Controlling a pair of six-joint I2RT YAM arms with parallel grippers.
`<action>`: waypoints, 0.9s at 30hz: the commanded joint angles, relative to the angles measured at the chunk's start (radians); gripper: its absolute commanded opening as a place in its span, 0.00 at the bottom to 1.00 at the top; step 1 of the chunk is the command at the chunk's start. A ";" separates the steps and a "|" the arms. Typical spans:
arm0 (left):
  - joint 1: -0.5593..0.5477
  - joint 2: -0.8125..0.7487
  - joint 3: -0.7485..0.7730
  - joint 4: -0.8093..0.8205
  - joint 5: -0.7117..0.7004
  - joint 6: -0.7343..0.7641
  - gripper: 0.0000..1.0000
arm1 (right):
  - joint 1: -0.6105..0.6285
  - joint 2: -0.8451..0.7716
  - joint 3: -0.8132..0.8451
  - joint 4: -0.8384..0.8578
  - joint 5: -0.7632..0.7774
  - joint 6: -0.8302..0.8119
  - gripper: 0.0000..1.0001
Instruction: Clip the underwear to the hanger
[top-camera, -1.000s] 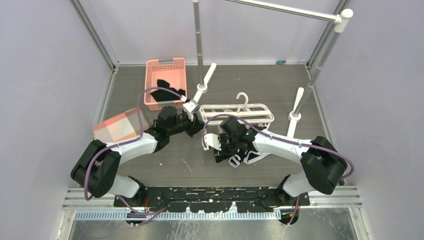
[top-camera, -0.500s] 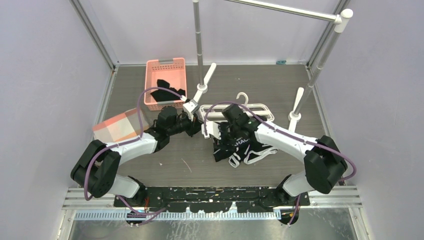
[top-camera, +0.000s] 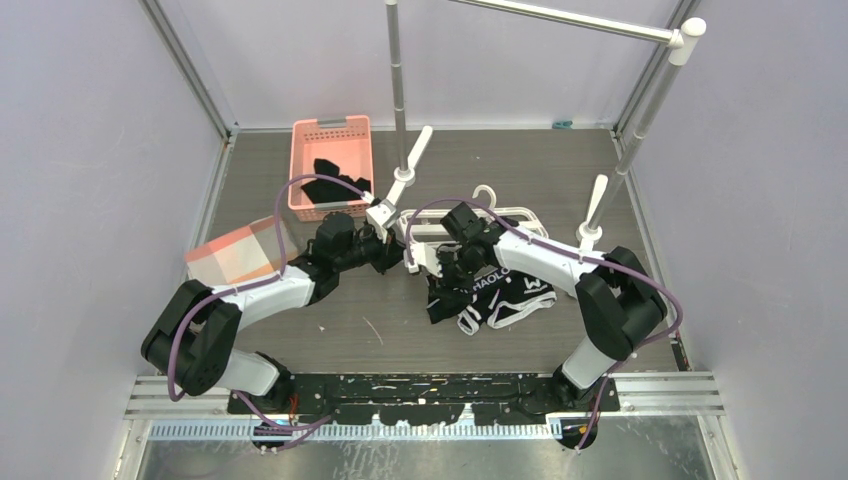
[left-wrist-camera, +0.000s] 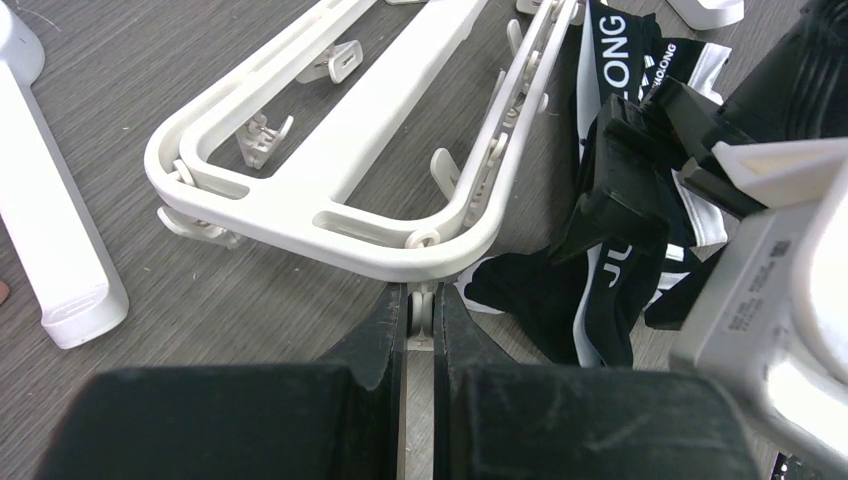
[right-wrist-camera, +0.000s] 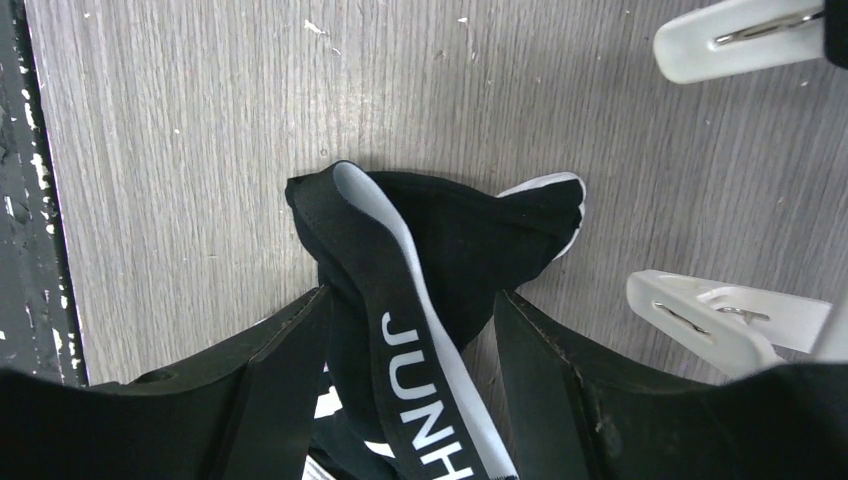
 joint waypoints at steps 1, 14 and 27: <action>-0.002 -0.041 0.020 0.045 -0.008 0.015 0.00 | -0.013 0.012 0.063 -0.047 -0.048 -0.026 0.66; -0.002 -0.040 0.017 0.044 -0.009 0.015 0.00 | -0.014 0.019 0.050 -0.084 -0.048 -0.031 0.63; -0.001 -0.042 0.017 0.043 -0.010 0.015 0.00 | -0.014 -0.001 0.030 -0.120 -0.068 -0.015 0.53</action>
